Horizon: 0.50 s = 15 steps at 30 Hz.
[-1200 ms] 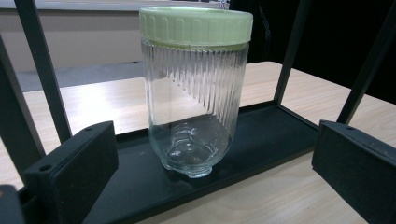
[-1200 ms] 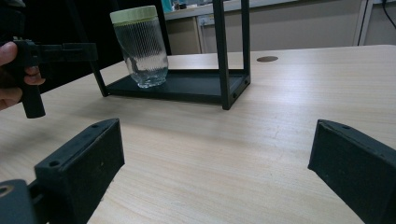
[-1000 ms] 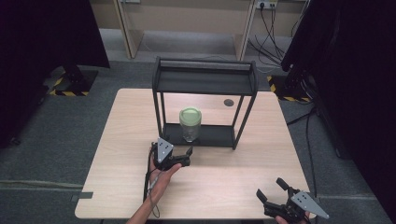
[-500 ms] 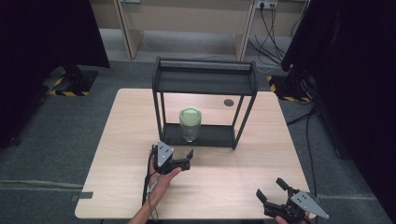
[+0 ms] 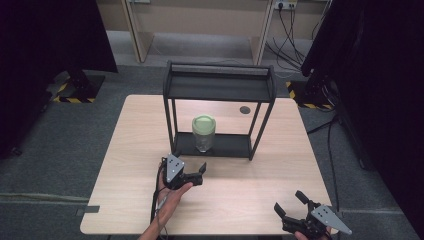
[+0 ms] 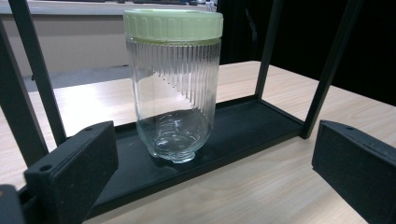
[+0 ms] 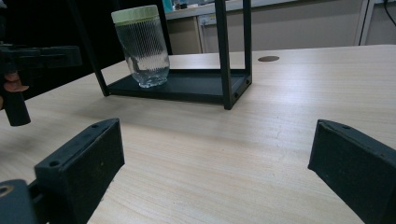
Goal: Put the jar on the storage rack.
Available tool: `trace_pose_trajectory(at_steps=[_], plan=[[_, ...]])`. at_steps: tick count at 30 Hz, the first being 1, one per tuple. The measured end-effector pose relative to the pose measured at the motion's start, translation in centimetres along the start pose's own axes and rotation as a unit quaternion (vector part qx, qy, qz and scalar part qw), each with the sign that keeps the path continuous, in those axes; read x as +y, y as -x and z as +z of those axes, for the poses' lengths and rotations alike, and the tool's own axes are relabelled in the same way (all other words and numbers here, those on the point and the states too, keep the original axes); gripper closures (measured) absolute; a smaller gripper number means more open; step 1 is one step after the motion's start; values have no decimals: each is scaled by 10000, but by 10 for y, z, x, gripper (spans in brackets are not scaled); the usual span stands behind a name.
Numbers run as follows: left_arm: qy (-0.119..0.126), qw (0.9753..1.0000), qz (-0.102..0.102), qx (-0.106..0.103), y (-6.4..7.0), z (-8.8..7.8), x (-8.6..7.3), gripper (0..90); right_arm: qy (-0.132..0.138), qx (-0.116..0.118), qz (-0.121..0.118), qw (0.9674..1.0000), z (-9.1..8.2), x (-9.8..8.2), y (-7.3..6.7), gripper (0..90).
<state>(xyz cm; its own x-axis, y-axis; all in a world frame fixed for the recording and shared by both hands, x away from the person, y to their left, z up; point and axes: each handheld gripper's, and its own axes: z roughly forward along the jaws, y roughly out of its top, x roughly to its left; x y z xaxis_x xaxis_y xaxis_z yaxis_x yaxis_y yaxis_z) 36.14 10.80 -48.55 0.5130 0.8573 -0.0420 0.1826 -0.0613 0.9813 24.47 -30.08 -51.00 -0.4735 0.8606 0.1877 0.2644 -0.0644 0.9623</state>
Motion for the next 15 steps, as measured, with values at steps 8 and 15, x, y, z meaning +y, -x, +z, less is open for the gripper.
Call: trace_pose_trajectory(at_steps=[8, 15], plan=[[54, 10000, -29, -67, 3, -5, 1, 0, 0, 0, 5, 10000, 0, 0, 0, 33], [138, 9998, 35, -111, 6, -10, 0, 0, 6, 0, 17, 10000, 0, 0, 1, 33]])
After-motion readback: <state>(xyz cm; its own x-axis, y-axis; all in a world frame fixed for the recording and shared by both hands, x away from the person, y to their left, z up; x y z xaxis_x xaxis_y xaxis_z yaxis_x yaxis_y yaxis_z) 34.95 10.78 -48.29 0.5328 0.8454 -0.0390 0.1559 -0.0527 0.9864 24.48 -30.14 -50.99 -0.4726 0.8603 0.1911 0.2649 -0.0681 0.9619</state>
